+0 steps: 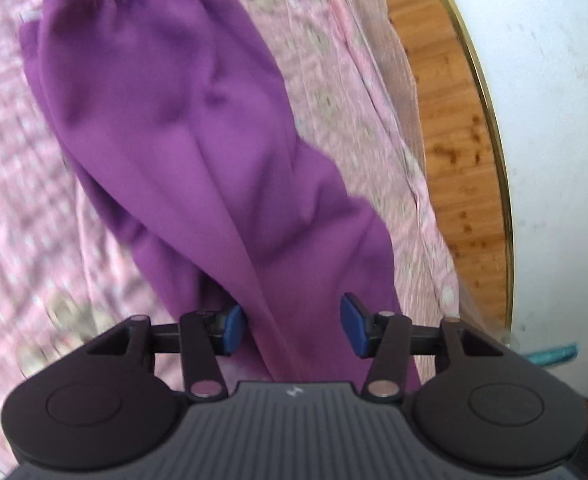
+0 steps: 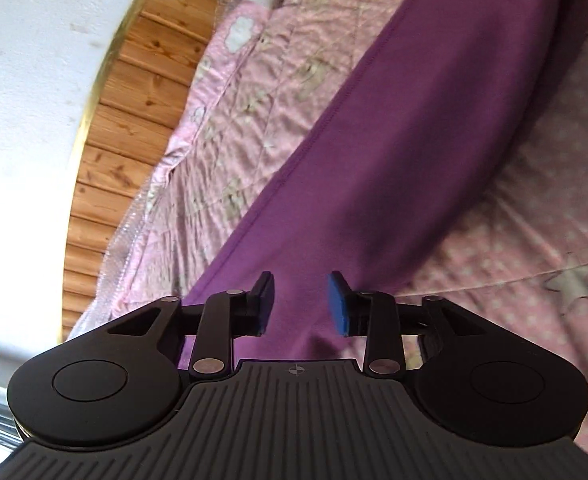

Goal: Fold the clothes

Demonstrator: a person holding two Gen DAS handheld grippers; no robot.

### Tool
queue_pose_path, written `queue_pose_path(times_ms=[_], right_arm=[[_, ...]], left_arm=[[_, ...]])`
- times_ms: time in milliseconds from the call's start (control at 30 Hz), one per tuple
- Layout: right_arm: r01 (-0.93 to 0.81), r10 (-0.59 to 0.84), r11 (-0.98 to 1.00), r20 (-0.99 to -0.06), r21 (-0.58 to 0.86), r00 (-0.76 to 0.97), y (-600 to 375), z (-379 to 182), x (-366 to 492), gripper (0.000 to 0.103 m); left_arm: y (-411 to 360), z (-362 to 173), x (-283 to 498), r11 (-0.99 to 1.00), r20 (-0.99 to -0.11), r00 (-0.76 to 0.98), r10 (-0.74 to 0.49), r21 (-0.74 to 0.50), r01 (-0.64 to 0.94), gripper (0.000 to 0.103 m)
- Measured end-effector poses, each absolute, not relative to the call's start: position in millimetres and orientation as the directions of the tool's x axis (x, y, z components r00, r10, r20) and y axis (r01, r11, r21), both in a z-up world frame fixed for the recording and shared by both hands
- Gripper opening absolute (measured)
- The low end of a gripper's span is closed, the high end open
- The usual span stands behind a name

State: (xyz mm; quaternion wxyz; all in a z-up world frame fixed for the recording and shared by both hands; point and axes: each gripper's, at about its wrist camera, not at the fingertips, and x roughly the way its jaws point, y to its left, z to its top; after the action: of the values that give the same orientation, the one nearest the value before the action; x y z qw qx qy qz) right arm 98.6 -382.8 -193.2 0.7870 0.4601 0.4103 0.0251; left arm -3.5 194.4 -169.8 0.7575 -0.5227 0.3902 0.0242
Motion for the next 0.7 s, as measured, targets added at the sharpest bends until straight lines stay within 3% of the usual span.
queue_pose_path(times_ms=[233, 267, 300, 333, 467, 600, 633, 700], right_arm=[[0.435, 0.343, 0.551, -0.669, 0.712, 0.660, -426.1, -209.0, 73.4, 0.044], [0.434, 0.340, 0.536, -0.656, 0.724, 0.674, -430.6, -210.1, 75.7, 0.044], [0.428, 0.340, 0.520, -0.639, 0.739, 0.690, -435.0, -210.2, 78.5, 0.044], [0.426, 0.333, 0.513, -0.630, 0.745, 0.701, -439.5, -209.3, 81.1, 0.044], [0.422, 0.315, 0.501, -0.613, 0.756, 0.724, -455.5, -206.6, 91.5, 0.044], [0.427, 0.323, 0.504, -0.622, 0.751, 0.713, -465.8, -209.7, 99.9, 0.044], [0.426, 0.325, 0.508, -0.625, 0.748, 0.709, -467.0, -210.9, 100.4, 0.044], [0.439, 0.321, 0.520, -0.644, 0.733, 0.694, -468.6, -214.6, 101.5, 0.044]], left_arm=[[136.1, -179.7, 14.9, 0.562, -0.669, 0.628, -0.398, -0.719, -0.410, 0.048], [133.5, -176.9, 15.8, 0.572, -0.663, 0.639, -0.390, -0.718, -0.396, 0.037], [131.3, -174.0, 16.8, 0.581, -0.656, 0.650, -0.383, -0.719, -0.383, 0.009], [132.3, -170.4, 18.2, 0.572, -0.636, 0.667, -0.388, -0.734, -0.368, 0.001], [138.2, -160.0, 26.6, 0.532, -0.583, 0.714, -0.387, -0.774, -0.343, 0.003], [136.8, -164.4, 28.7, 0.513, -0.601, 0.704, -0.378, -0.769, -0.382, 0.004], [134.8, -166.0, 26.8, 0.514, -0.610, 0.697, -0.376, -0.764, -0.391, 0.007], [129.8, -170.2, 25.0, 0.512, -0.626, 0.686, -0.371, -0.754, -0.411, 0.022]])
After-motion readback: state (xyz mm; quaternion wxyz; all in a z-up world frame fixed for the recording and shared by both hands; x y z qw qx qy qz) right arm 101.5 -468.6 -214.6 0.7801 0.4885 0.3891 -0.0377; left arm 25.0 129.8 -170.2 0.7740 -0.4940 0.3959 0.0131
